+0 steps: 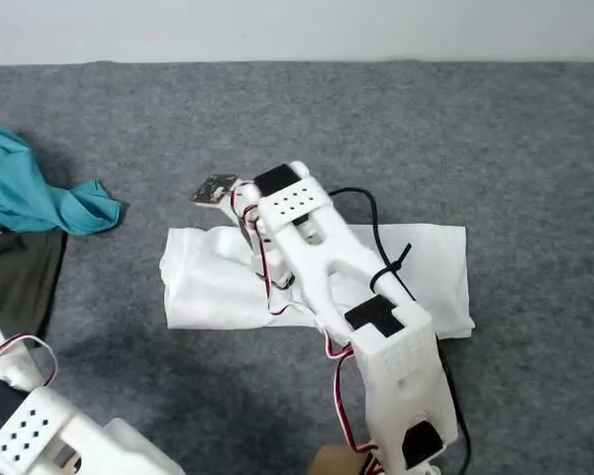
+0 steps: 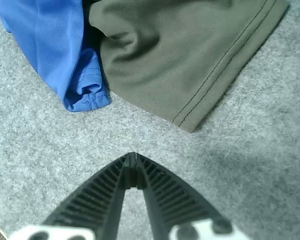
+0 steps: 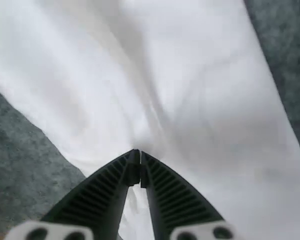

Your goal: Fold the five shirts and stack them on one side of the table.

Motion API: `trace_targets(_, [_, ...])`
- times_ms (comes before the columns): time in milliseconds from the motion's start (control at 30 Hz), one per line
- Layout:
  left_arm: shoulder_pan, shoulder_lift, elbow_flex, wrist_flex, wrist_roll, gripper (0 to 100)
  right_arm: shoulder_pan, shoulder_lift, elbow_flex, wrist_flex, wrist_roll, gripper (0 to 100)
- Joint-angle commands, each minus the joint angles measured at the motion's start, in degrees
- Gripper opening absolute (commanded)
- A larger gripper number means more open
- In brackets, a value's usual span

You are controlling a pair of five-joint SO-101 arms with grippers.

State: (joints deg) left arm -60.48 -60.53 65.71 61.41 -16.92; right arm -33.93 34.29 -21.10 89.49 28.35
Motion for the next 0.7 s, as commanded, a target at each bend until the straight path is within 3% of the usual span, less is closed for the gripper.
trace_targets(0, [-0.35,-1.14,-0.31,0.44,-0.53,0,-1.27,-4.09,-4.75,2.95,0.18,1.0])
trace_targets(233, [-0.35,-1.14,-0.48,0.44,-0.53,0,-4.88,-9.63,-4.92,6.73,0.09,1.0])
trace_targets(667, [-0.35,-1.14,-0.57,0.09,-0.53,0,-4.18,2.86,-4.92,9.45,0.0,1.0])
